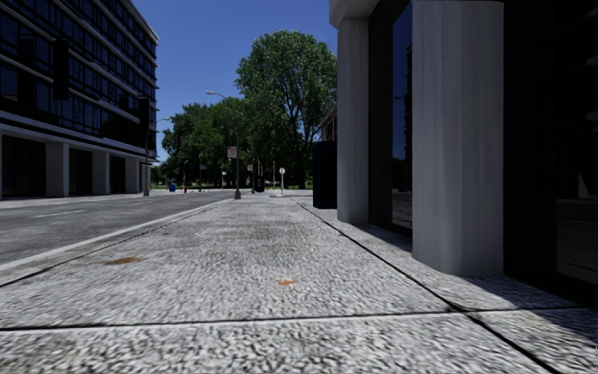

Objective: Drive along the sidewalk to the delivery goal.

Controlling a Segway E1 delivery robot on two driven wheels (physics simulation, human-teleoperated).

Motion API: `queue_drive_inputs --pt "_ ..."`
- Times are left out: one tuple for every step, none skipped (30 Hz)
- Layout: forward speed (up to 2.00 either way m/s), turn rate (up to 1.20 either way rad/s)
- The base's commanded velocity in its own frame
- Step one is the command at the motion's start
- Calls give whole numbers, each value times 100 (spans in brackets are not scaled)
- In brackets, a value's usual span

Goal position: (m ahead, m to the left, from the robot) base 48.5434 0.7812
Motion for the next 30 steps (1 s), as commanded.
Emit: queue_drive_inputs --pt "197 0" --pt "197 0" --pt "200 0" --pt "200 0" --pt "200 0" --pt "200 0" --pt "200 0" --pt "200 0" --pt "200 0" --pt "200 0" --pt "200 0" --pt "200 0" --pt "200 0" --pt "200 0" --pt "200 0" --pt "200 0" --pt "200 0" --pt "200 0" --pt "200 0" --pt "200 0" --pt "200 0" --pt "200 0" --pt "200 0" --pt "200 0" --pt "200 0" --pt "200 0" --pt "200 0" --pt "200 0" --pt "200 0" --pt "200 0"
